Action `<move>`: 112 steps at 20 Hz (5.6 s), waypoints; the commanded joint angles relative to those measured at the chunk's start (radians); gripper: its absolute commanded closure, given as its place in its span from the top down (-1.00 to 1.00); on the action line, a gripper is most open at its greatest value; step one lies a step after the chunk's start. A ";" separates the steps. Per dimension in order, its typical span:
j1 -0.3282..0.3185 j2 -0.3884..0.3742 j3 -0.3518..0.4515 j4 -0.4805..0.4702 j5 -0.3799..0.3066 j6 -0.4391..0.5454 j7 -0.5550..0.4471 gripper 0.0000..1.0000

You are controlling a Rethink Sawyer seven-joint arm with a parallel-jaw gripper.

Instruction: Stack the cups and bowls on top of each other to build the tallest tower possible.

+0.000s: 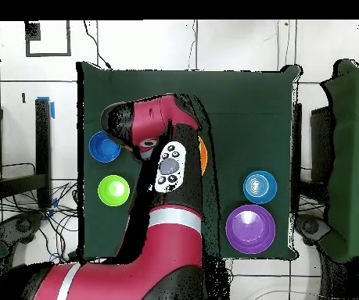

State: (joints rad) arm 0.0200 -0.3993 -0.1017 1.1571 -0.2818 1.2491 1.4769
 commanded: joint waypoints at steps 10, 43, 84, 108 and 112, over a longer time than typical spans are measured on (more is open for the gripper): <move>-0.021 0.062 0.072 -0.001 0.012 -0.096 0.124 -1.00; -0.015 0.091 0.066 -0.011 0.018 -0.145 0.145 -1.00; -0.032 0.101 0.080 -0.057 0.055 -0.101 0.099 1.00; -0.045 0.055 0.076 -0.059 0.048 -0.048 0.037 1.00; -0.046 0.041 0.074 -0.055 0.044 -0.036 0.026 1.00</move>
State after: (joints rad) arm 0.0025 -0.3642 -0.1033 1.1062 -0.2414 1.1952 1.4774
